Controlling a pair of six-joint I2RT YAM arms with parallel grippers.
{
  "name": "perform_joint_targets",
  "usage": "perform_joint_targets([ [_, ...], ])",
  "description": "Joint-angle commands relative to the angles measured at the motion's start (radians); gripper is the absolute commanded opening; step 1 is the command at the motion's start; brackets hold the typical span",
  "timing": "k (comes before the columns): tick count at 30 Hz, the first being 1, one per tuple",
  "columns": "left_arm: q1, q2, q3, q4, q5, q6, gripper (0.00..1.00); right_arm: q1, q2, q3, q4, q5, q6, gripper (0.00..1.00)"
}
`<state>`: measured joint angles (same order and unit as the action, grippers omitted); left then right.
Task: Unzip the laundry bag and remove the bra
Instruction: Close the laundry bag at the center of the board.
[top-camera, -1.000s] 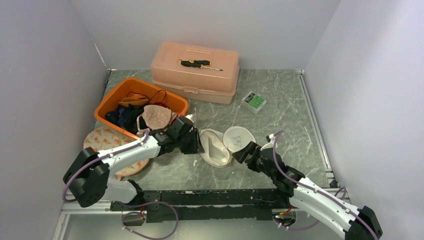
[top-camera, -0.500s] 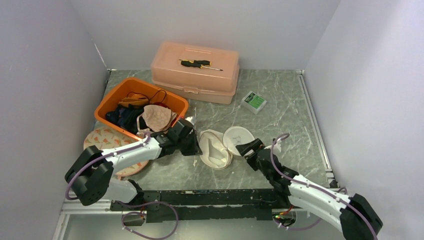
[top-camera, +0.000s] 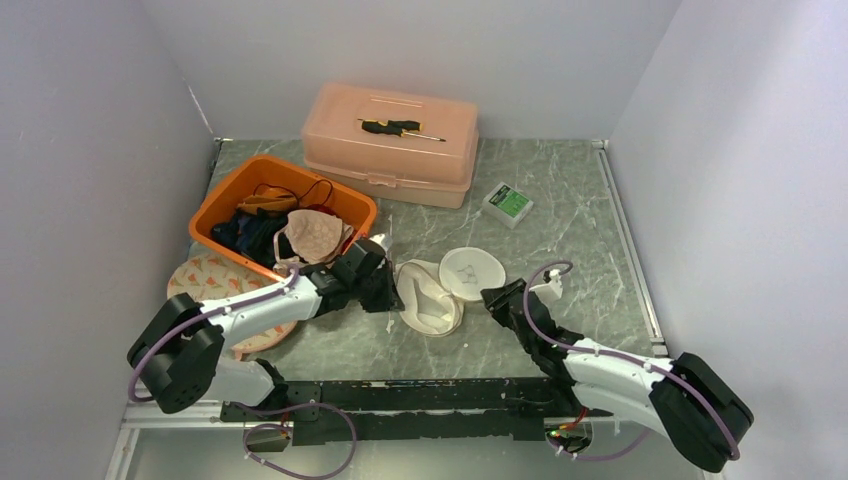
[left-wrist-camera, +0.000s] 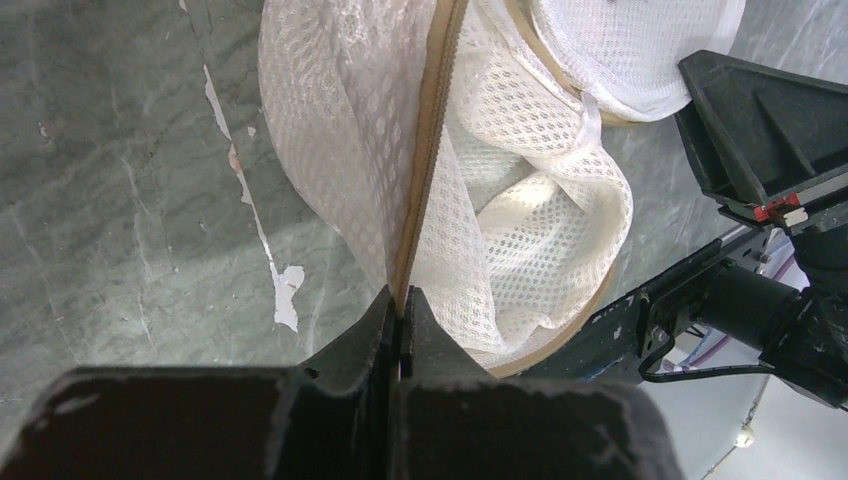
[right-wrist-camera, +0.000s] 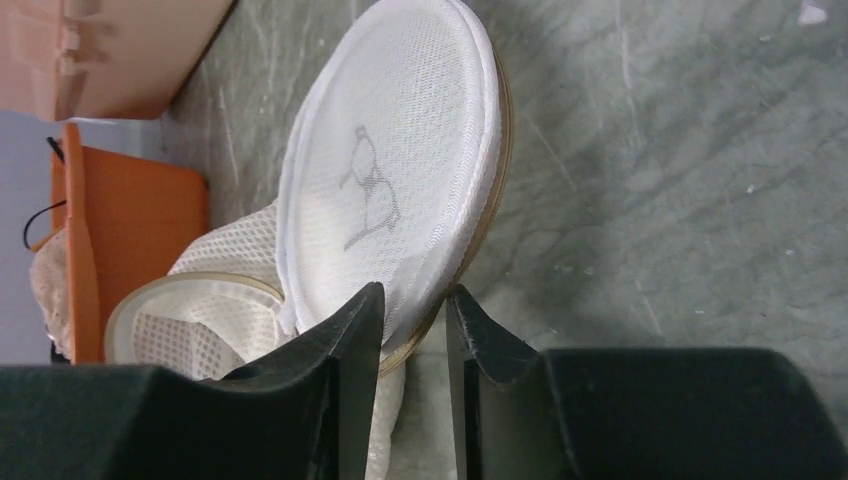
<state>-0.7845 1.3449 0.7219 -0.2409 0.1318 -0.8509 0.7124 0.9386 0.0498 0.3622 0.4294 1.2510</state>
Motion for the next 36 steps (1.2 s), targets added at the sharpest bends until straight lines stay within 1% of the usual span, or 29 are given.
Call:
perform_joint_targets([
  [1,-0.002,-0.051,-0.005,0.001,-0.015,0.031,0.03,-0.004,-0.016,0.046,0.106,0.057,-0.12,0.3],
  [2,-0.002,-0.053,-0.005,0.001,-0.015,0.032,0.03,-0.005,-0.017,0.047,0.123,0.06,-0.142,0.27],
  [3,-0.001,-0.055,-0.007,0.002,-0.015,0.032,0.03,-0.007,-0.021,0.045,0.146,0.058,-0.168,0.2],
  [4,-0.002,-0.054,-0.007,0.002,-0.016,0.033,0.03,-0.009,-0.021,0.043,0.173,0.054,-0.196,0.13],
  [5,-0.001,-0.052,-0.006,0.001,-0.014,0.036,0.03,-0.01,-0.023,0.047,0.193,0.04,-0.225,0.03],
  [6,-0.002,-0.052,-0.005,0.0,-0.014,0.035,0.03,-0.011,-0.027,0.055,0.204,0.028,-0.257,0.0],
  [11,-0.002,-0.067,0.002,-0.019,-0.023,0.044,0.03,-0.01,-0.092,0.094,0.247,-0.104,-0.473,0.0],
  [14,-0.001,-0.08,0.027,-0.047,-0.036,0.058,0.03,-0.008,-0.189,0.119,0.211,-0.168,-0.63,0.0],
  [17,-0.001,-0.083,0.082,-0.096,-0.05,0.091,0.03,-0.005,-0.296,0.174,0.127,-0.214,-0.763,0.0],
  [21,0.0,-0.061,0.236,-0.171,-0.08,0.172,0.03,0.011,-0.364,0.294,0.006,-0.282,-0.922,0.0],
  [24,-0.001,-0.019,0.43,-0.254,-0.094,0.227,0.03,0.037,-0.379,0.406,-0.084,-0.305,-1.025,0.0],
  [26,-0.001,0.01,0.538,-0.304,-0.109,0.25,0.03,0.059,-0.381,0.473,-0.144,-0.307,-1.086,0.0],
  [28,-0.001,0.037,0.603,-0.339,-0.128,0.261,0.03,0.081,-0.377,0.518,-0.191,-0.279,-1.13,0.0],
  [29,-0.001,0.045,0.611,-0.342,-0.129,0.262,0.03,0.089,-0.379,0.528,-0.208,-0.257,-1.142,0.0],
  [31,-0.001,0.062,0.58,-0.33,-0.13,0.255,0.03,0.098,-0.385,0.522,-0.226,-0.233,-1.14,0.0],
  [36,-0.001,0.097,0.432,-0.242,-0.078,0.195,0.03,0.107,-0.425,0.437,-0.223,-0.203,-1.07,0.0],
])
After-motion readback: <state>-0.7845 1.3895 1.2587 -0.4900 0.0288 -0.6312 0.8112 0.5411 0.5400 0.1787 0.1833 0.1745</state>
